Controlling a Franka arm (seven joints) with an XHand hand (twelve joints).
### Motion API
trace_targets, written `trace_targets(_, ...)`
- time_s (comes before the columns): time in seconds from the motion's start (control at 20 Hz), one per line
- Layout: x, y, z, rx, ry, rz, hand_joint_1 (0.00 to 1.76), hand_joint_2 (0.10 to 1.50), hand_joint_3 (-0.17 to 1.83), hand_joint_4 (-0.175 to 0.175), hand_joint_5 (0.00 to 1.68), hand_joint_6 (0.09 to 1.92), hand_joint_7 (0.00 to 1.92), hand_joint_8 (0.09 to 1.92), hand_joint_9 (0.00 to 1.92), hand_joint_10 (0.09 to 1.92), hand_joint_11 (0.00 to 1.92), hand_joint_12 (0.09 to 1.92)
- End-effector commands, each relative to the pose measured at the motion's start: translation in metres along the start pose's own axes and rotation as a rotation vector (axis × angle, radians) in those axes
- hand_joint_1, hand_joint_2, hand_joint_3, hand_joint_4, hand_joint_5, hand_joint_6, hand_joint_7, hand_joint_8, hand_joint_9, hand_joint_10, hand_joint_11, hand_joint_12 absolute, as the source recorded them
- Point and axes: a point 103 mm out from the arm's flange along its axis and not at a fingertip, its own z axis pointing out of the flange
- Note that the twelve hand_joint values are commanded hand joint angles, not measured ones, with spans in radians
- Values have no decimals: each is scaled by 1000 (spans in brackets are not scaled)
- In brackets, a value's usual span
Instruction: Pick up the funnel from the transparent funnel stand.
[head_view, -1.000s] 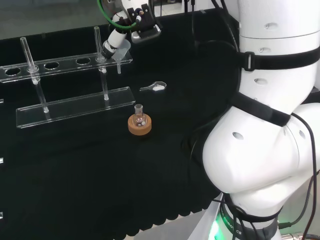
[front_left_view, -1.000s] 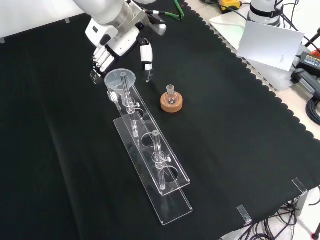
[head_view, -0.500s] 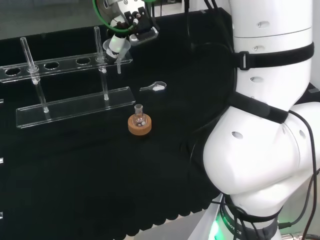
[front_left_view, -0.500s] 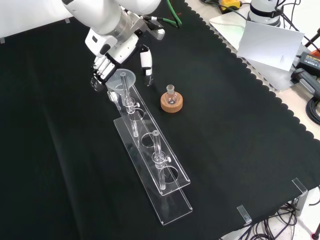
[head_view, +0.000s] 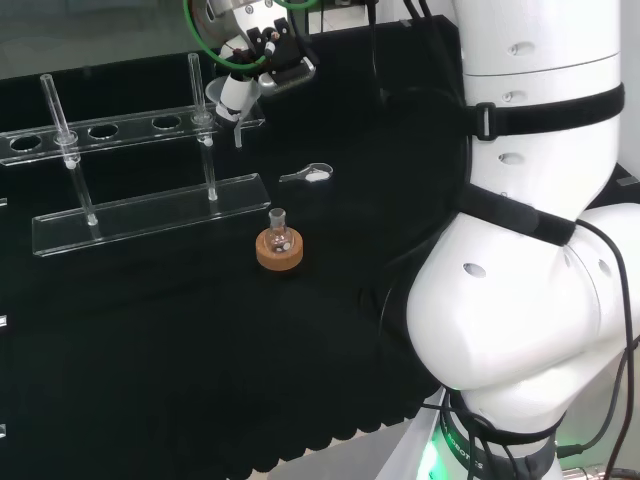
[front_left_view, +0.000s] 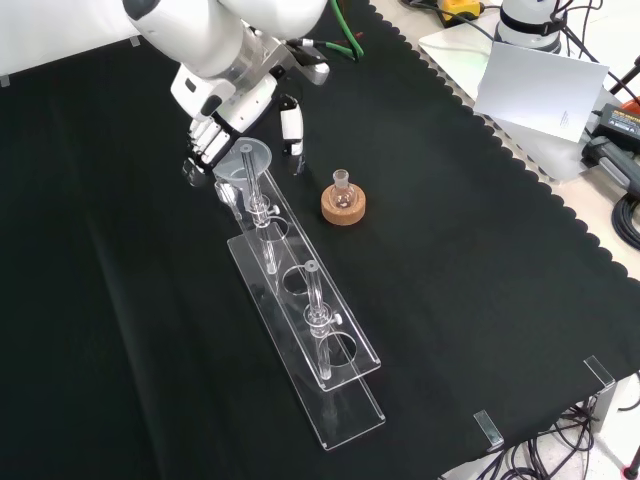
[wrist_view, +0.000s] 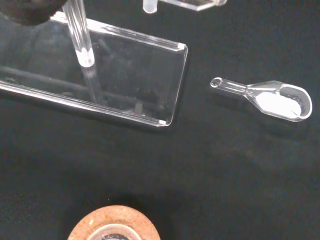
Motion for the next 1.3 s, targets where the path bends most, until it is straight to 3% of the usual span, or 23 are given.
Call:
trace_targets(0.05,-3,2,3,-16,-14,11,693,751,118,-11,47,87,0,438,296,797,326,1408)
trace_targets(0.35,-6,1,0,-70,-27,28,707,752,166,-24,140,87,19,615,416,716,361,1380)
trace_targets(0.9,-2,3,-7,-166,-69,56,763,727,370,-26,524,104,397,714,692,587,479,1296)
trace_targets(1.15,-4,-4,-18,-184,-83,71,795,719,458,-14,560,482,484,718,767,535,525,1266)
trace_targets(1.3,-6,-14,-32,-185,-90,77,803,720,474,-12,542,609,490,726,782,537,534,1263)
